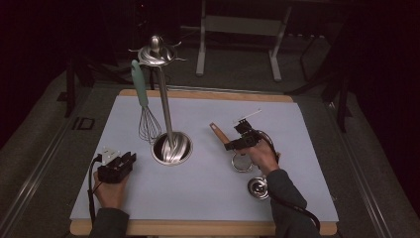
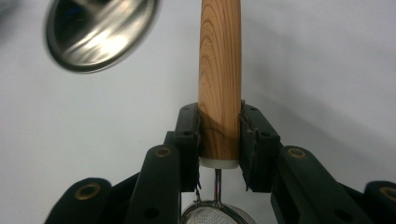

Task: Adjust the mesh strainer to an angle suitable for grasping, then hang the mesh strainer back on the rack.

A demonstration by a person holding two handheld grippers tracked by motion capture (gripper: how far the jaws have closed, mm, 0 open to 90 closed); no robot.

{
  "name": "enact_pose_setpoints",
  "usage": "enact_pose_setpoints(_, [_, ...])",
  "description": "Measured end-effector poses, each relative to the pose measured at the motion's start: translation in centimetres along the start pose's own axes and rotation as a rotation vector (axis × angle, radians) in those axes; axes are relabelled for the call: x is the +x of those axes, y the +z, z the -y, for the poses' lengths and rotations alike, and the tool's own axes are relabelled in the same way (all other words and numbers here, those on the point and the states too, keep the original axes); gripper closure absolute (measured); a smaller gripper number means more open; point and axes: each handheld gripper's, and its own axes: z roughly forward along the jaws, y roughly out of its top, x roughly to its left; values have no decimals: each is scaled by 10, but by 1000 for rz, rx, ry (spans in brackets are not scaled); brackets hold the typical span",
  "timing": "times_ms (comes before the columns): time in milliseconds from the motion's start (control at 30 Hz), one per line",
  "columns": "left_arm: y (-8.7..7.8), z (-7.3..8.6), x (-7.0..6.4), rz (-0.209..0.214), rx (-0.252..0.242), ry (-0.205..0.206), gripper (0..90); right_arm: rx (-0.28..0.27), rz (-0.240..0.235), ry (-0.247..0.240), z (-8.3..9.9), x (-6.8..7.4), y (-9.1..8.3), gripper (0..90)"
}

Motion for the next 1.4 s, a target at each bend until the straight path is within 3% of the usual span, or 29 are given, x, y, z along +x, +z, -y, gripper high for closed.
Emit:
enact_pose_setpoints(233, [0,0,0,-2,0,4,742,-36,-17,-71,0,16,-13,707])
enact_pose_setpoints(700, [0,0,-1,-4,-2,5,741,-146,-6,-244,-1,46,-39,708])
enact_pose_setpoints(1133, [0,0,-1,-3,0,6,742,-200,-27,-345,-7,64,-50,708])
enact_pose_setpoints(1400, [0,0,-1,-1,1,6,742,-238,-35,-359,-10,70,-55,707])
